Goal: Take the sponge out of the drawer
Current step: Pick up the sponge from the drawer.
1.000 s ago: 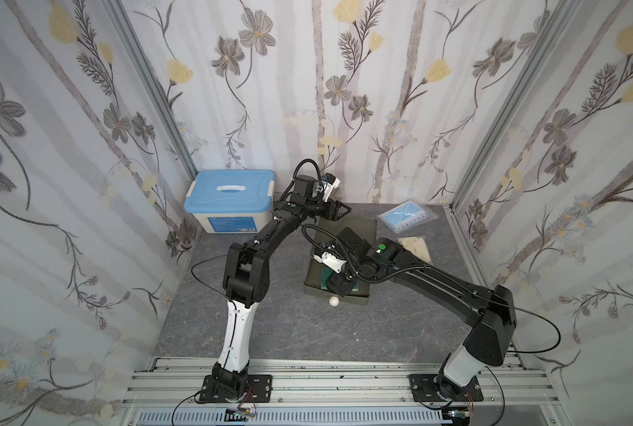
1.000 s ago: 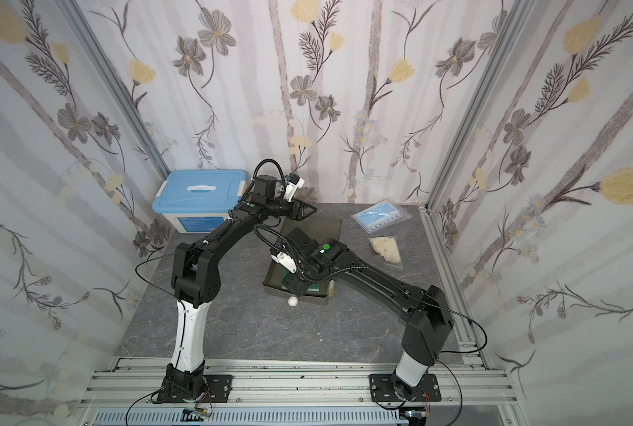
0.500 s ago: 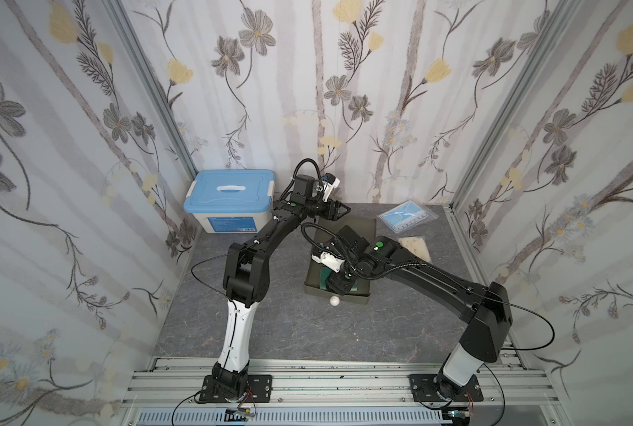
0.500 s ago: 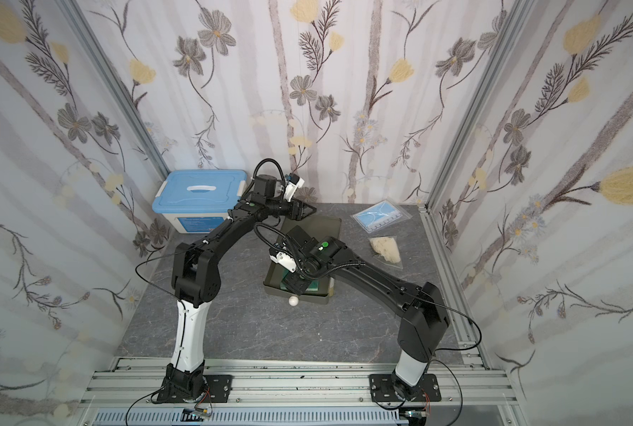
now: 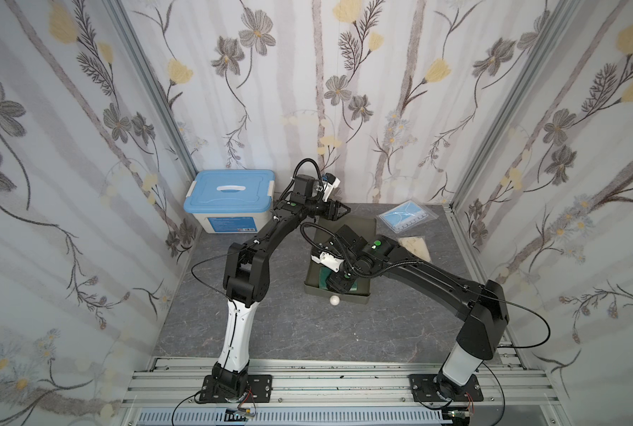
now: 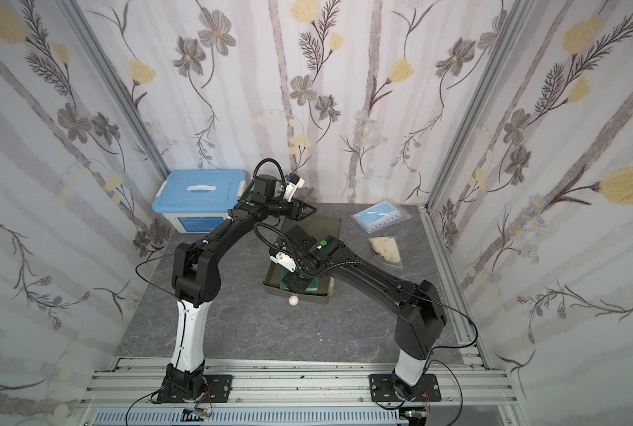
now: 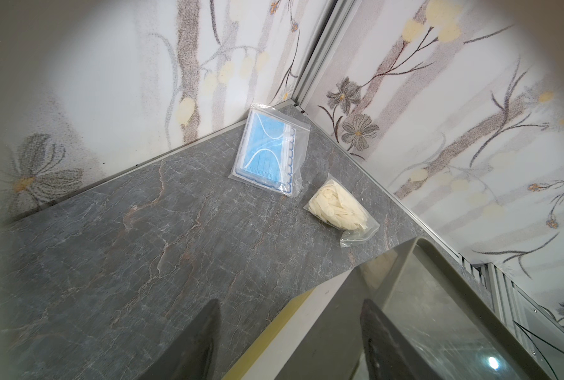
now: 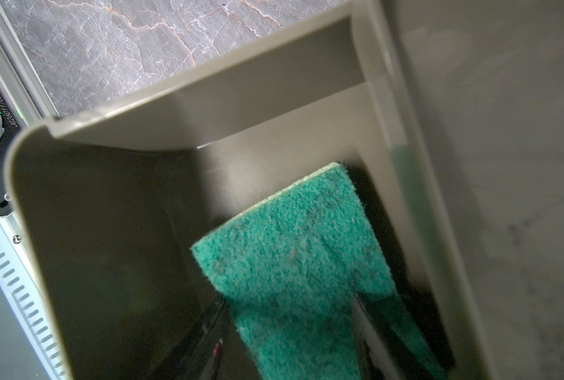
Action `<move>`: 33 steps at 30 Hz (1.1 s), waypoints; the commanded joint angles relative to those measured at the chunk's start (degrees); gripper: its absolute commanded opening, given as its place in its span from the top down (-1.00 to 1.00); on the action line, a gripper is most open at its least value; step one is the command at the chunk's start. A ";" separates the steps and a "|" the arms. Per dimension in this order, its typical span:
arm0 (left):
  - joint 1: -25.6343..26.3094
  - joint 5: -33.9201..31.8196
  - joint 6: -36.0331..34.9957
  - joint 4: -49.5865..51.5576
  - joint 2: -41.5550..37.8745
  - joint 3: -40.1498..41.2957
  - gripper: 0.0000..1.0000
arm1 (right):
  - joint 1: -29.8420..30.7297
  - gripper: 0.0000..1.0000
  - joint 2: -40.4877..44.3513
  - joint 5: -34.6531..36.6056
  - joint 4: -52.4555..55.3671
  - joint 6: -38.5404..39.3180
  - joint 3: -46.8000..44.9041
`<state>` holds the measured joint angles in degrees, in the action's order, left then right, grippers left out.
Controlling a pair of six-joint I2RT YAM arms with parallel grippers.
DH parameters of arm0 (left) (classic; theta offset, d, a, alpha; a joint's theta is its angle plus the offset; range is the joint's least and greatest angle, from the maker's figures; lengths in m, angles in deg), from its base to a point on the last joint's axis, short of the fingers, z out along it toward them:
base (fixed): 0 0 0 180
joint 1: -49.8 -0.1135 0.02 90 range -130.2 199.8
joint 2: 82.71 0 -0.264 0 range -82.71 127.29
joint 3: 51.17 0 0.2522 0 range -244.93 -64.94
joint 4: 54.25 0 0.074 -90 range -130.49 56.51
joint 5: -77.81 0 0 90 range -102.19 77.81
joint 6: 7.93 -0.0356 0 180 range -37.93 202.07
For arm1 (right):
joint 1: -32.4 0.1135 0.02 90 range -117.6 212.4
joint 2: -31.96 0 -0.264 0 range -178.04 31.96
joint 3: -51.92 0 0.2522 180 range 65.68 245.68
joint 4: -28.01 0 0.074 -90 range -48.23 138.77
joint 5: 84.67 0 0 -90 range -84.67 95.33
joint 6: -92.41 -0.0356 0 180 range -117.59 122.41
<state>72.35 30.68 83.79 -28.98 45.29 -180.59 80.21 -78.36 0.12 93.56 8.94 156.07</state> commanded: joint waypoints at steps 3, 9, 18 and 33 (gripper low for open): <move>-0.49 -0.60 -1.04 3.16 0.16 -0.28 -0.36 | -2.13 1.00 -4.34 17.18 4.63 -2.67 -1.19; -0.57 -0.65 -0.94 3.04 0.17 -0.36 -0.36 | -2.12 1.00 -0.24 18.43 3.70 -4.06 0.23; -0.57 -0.51 -0.92 2.96 0.03 -0.02 -0.35 | -2.20 1.00 3.18 18.83 2.53 -5.49 1.02; -0.57 -0.64 -0.84 2.81 0.40 -0.02 -0.34 | -1.34 1.00 5.95 13.74 6.71 -4.96 5.24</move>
<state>71.87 29.83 83.55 -29.29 45.27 -180.66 78.50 -72.75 14.44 97.18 3.54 160.18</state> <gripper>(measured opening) 0.673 0.052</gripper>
